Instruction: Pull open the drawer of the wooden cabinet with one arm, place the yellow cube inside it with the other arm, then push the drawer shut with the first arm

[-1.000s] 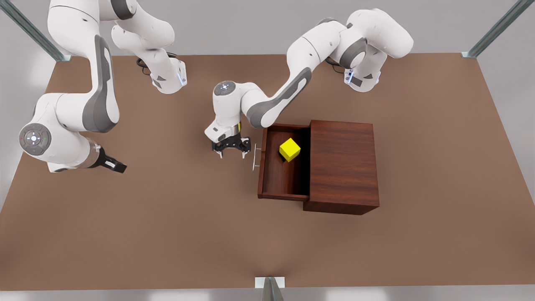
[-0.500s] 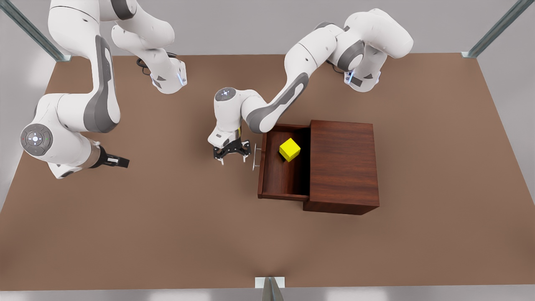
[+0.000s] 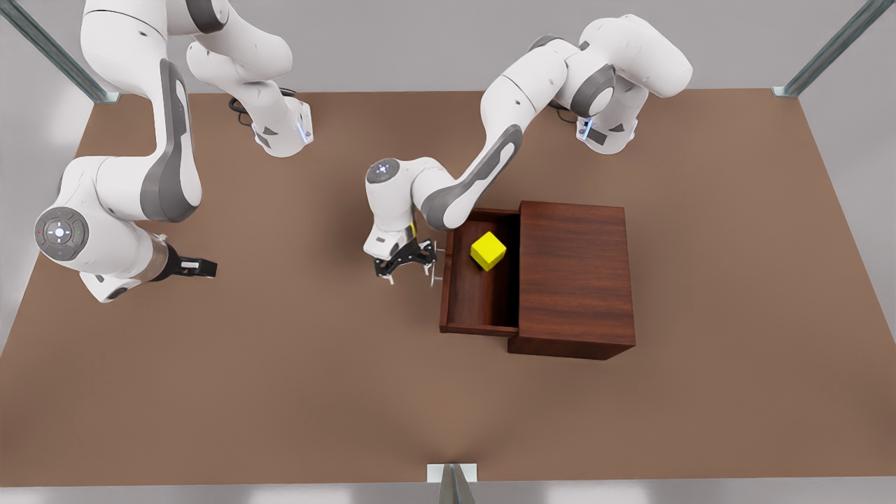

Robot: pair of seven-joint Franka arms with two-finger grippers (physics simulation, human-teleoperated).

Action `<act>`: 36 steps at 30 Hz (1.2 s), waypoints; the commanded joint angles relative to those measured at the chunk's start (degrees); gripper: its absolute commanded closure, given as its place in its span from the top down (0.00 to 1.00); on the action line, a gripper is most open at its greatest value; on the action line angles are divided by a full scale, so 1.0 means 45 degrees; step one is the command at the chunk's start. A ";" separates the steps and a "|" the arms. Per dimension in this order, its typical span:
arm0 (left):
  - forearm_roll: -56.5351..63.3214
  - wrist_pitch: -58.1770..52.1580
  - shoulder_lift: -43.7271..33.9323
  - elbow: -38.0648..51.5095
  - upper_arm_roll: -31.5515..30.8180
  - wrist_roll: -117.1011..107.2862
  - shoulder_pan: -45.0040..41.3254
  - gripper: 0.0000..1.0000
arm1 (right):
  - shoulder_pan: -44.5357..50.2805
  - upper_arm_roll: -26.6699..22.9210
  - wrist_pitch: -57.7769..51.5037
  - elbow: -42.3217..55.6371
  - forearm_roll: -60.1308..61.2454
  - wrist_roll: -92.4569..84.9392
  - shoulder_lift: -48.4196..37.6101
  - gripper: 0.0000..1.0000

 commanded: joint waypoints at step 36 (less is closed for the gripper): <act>0.0468 0.1394 -0.3656 -0.6258 0.0539 0.0814 0.0428 1.00 | -0.0019 -0.0003 -0.0045 0.0066 -0.0012 -0.1172 -0.0014 1.00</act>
